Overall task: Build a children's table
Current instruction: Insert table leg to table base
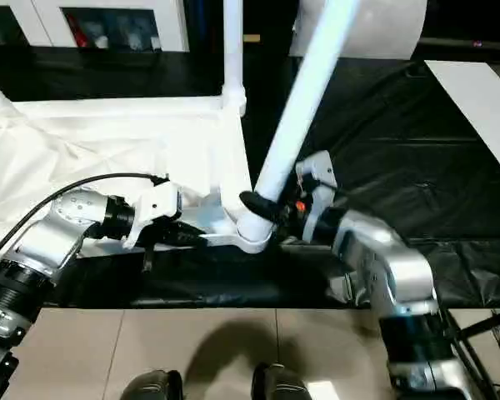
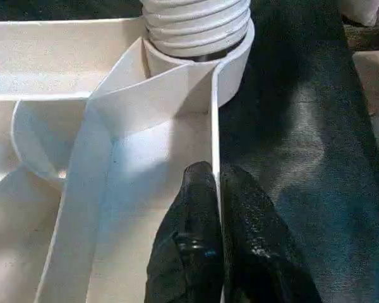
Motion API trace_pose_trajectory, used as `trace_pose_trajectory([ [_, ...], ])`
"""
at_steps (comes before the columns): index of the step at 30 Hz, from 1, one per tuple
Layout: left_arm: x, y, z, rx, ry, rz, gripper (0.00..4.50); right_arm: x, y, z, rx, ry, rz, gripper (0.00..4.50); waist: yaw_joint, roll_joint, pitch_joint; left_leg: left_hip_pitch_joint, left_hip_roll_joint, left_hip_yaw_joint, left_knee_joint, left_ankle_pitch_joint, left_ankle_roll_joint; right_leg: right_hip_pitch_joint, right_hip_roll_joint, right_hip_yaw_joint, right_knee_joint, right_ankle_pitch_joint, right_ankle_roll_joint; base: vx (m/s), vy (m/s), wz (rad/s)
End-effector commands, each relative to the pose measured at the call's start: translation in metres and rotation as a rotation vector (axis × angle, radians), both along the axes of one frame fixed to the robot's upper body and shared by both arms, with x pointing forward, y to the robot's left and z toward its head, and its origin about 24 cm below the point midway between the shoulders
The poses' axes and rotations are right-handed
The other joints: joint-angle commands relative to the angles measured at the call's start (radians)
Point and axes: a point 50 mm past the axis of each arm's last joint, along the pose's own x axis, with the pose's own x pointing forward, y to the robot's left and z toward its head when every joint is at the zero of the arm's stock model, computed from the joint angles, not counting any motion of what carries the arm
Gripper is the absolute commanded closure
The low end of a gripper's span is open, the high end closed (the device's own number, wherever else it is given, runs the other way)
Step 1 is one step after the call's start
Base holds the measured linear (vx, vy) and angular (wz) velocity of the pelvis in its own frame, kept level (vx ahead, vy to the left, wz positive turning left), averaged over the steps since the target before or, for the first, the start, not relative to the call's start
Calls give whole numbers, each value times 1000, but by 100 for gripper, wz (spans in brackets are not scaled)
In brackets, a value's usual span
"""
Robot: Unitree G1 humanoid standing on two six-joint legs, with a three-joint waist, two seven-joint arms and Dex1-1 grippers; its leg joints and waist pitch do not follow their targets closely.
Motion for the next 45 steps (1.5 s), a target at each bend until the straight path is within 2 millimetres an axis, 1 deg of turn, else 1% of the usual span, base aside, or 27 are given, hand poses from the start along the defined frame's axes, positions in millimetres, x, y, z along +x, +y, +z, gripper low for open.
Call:
trace_pose_trajectory([
  [1,-4,7,-9,49,45,-7,450,-10,-13,-36,-186,108,-18,262,2,9,-73,3,47,-13,-68,-166,55,63,-90,62,-92,-364,-167,0,0,0],
  [2,-4,7,-9,50,45,-8,450,-10,-13,-37,-208,100,-11,262,2,9,-72,3,48,-14,-69,-169,54,63,-91,62,-93,-367,-165,0,0,0],
  [3,-4,7,-9,52,44,-7,450,-12,-13,-39,-261,79,13,262,2,20,-69,5,46,-15,-69,-185,54,61,-93,63,-95,-388,-163,0,0,0],
  [4,-4,7,-9,52,44,-8,450,-13,-13,-39,-268,76,19,262,0,12,-69,6,45,-13,-69,-199,53,62,-92,63,-101,-410,-155,0,0,0],
  [6,-4,6,-9,51,45,-8,450,-16,-11,-42,-290,71,53,262,0,10,-67,8,43,-14,-71,-207,53,63,-91,62,-105,-444,-144,0,0,0],
  [11,-5,7,-9,56,47,-12,450,-18,-8,-46,-311,65,90,262,-1,13,-70,9,47,-16,-75,-191,65,63,-90,61,-103,-415,-147,0,0,0],
  [12,-5,7,-9,57,47,-13,450,-18,-7,-46,-313,65,92,262,-3,16,-68,9,48,-16,-75,-200,63,62,-90,62,-103,-406,-151,0,0,0],
  [14,-5,8,-8,64,44,-24,450,-16,-4,-47,-333,52,121,262,-5,14,-65,10,47,-17,-76,-215,63,62,-91,62,-103,-410,-155,0,0,0],
  [18,-4,8,-7,71,40,-31,450,-14,-1,-47,-341,49,147,262,-10,12,-58,12,43,-17,-78,-240,61,59,-91,62,-113,-486,-131,0,0,0],
  [19,-2,8,-3,89,29,-57,450,-14,5,-49,-368,57,226,262,-15,2,-42,10,40,-17,-82,-258,63,51,-90,61,-119,-529,-113,0,0,0],
  [20,0,8,0,95,18,-77,450,-14,7,-51,-381,66,267,262,-17,1,-40,10,39,-19,-83,-263,63,51,-90,60,-119,-546,-105,0,0,0],
  [21,1,7,2,99,12,-90,450,-14,9,-52,-389,72,292,262,-22,6,-39,11,40,-22,-84,-271,61,53,-92,60,-122,-573,-94,0,0,0],
  [22,2,6,6,97,1,-103,450,-14,11,-53,-395,78,315,262,-25,0,-30,15,43,-21,-86,-279,63,44,-93,62,-125,-571,-89,0,0,0],
  [24,3,5,9,96,-5,-111,450,-14,12,-54,-397,83,328,262,-25,3,-34,17,43,-22,-87,-281,66,47,-95,62,-125,-570,-91,0,0,0],
  [25,5,4,14,91,-15,-119,450,-14,15,-55,-395,92,350,262,-28,2,-22,11,48,-25,-95,-290,68,44,-92,62,-121,-543,-101,0,0,0],
  [27,7,3,18,85,-22,-124,450,-15,17,-57,-395,99,370,262,-28,2,-21,16,50,-27,-95,-309,60,44,-98,64,-121,-557,-102,0,0,0],
  [29,10,0,28,73,-39,-128,450,-15,24,-58,-393,108,413,262,-30,0,-15,15,51,-28,-97,-312,59,44,-98,65,-121,-537,-114,0,0,0],
  [30,10,0,28,73,-39,-128,450,-15,24,-58,-393,108,413,262,-30,-3,-3,12,53,-31,-103,-332,55,41,-99,65,-121,-557,-111,0,0,0],
  [31,10,0,28,73,-39,-128,450,-15,24,-58,-393,108,413,262,-31,-3,-4,15,52,-32,-101,-334,52,42,-104,66,-122,-574,-108,0,0,0],
  [33,13,0,35,75,-58,-113,450,-19,32,-58,-384,118,465,262,-31,-5,3,14,52,-32,-105,-328,54,41,-105,67,-126,-586,-104,0,0,0],
  [35,17,3,37,88,-70,-83,450,-22,37,-59,-379,120,495,262,-31,-15,12,17,49,-31,-107,-322,58,36,-106,69,-132,-623,-89,0,0,0],
  [36,18,6,37,96,-75,-67,450,-22,39,-59,-376,120,507,262,-29,-11,15,17,49,-31,-109,-314,60,35,-108,69,-135,-636,-84,0,0,0],
  [38,19,9,37,109,-79,-52,450,-22,41,-60,-375,116,516,262,-29,-12,20,19,50,-31,-113,-313,59,34,-108,66,-140,-643,-81,0,0,0],
  [41,16,17,38,89,-67,-5,450,-18,44,-59,-366,95,469,262,-31,-12,26,18,50,-37,-116,-348,46,32,-113,63,-146,-720,-64,0,0,0],
  [43,13,22,38,83,-66,39,450,-14,45,-59,-363,91,412,262,-35,-5,30,21,47,-43,-116,-385,32,27,-114,56,-156,-794,-37,0,0,0],
  [44,11,26,38,76,-64,85,450,-11,45,-59,-362,85,363,262,-36,-1,26,21,49,-45,-116,-387,24,29,-118,56,-153,-792,-40,0,0,0],
  [45,8,30,39,70,-70,131,450,-8,45,-59,-363,77,317,262,-43,-3,33,12,46,-51,-120,-396,20,32,-116,48,-158,-812,-33,0,0,0],
])
